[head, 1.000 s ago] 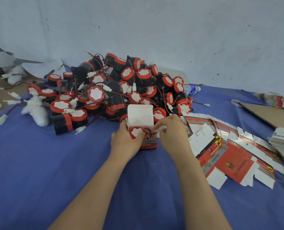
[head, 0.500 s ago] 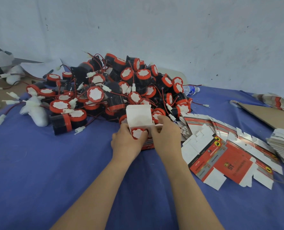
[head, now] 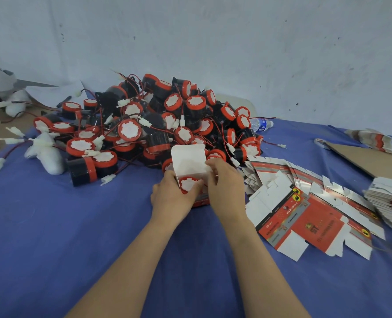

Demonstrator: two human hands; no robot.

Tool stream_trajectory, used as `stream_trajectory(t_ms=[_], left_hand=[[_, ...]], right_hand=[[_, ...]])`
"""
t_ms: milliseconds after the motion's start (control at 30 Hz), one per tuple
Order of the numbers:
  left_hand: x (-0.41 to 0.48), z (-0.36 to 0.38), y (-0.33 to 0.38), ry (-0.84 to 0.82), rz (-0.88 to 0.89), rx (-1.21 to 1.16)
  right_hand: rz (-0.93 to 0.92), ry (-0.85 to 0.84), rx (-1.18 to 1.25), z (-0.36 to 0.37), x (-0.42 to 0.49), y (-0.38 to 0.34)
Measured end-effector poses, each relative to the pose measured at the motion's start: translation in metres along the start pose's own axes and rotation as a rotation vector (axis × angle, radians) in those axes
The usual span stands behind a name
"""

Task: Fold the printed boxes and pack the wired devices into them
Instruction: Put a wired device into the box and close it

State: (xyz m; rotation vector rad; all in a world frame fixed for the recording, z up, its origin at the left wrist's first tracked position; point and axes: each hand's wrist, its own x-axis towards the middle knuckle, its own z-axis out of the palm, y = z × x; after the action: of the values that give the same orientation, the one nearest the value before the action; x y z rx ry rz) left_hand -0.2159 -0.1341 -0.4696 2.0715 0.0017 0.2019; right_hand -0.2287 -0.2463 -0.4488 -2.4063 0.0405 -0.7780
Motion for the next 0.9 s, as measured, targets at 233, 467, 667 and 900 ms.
stream_trajectory(t_ms=[233, 467, 667, 900], left_hand=[[0.001, 0.002, -0.001, 0.021, -0.043, 0.006], [0.004, 0.005, 0.003, 0.043, -0.084, 0.074], [0.001, 0.007, 0.004, 0.082, -0.080, 0.090], [0.006, 0.008, 0.006, 0.042, -0.101, 0.122]], right_hand=[[-0.036, -0.120, -0.053, 0.002, -0.001, 0.002], [0.004, -0.121, -0.287, -0.012, 0.000, -0.003], [0.018, -0.344, -0.444, -0.016, -0.005, -0.010], [0.093, -0.267, -0.194, -0.013, -0.007, -0.009]])
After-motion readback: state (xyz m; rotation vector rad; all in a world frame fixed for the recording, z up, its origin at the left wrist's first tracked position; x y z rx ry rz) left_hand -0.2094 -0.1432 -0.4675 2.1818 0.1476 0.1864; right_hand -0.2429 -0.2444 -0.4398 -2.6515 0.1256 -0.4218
